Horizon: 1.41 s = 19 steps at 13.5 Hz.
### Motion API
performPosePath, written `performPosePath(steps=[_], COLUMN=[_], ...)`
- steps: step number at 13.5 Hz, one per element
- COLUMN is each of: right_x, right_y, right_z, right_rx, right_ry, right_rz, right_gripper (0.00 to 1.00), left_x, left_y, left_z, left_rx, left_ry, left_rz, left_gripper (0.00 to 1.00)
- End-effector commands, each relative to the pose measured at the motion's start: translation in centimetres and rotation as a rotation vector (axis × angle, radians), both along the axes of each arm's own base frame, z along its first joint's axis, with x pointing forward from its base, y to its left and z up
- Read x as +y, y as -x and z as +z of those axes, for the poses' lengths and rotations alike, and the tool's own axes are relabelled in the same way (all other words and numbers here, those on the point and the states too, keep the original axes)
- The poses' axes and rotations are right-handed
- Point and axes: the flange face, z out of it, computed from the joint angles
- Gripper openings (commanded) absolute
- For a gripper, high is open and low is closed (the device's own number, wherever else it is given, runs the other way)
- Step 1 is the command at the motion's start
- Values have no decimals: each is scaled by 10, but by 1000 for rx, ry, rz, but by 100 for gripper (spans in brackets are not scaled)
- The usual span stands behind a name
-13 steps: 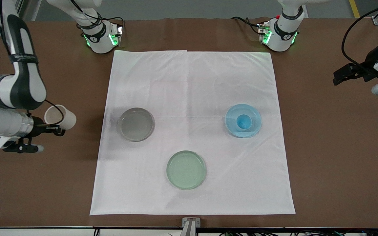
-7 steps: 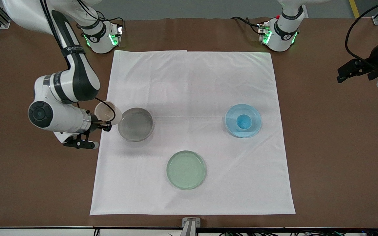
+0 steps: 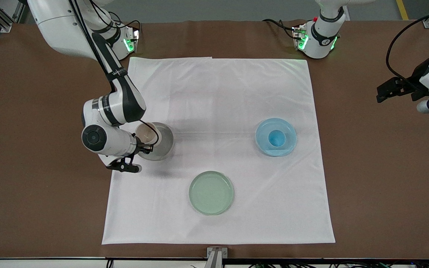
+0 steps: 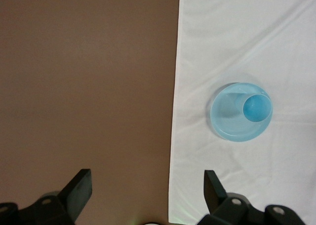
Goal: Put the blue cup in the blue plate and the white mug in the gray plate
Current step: 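Lower the white mug onto the gray plate and open the right gripper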
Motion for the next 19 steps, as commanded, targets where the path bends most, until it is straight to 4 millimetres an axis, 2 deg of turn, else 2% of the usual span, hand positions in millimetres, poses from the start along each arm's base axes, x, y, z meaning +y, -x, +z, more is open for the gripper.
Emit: performPosePath(steps=[1, 2, 6, 12, 14, 17, 18, 19], right_x=[3, 3, 17, 14, 13, 16, 16, 16], right_y=[1, 1, 7, 5, 2, 0, 0, 0], right_z=[-3, -7, -14, -14, -12, -10, -10, -10], right_rx=[-1, 4, 8, 3, -6, -34, -34, -34], right_ry=[-9, -3, 7, 7, 7, 9, 10, 9], right_rz=[-17, -13, 16, 15, 19, 28, 29, 28], right_gripper=[4, 4, 4, 5, 5, 5, 6, 19], left_x=[20, 19, 21, 1, -6, -1, -2, -3], left_y=[-10, -14, -23, -6, 0, 10, 15, 21], left_z=[-2, -9, -3, 26, 31, 26, 26, 25], left_rx=[-3, 9, -12, -57, -56, -53, -69, -70], left_ry=[0, 3, 4, 50, 43, 36, 35, 33], left_rz=[5, 2, 19, -21, -5, 5, 5, 3], left_gripper=[100, 100, 100, 100, 100, 100, 100, 100])
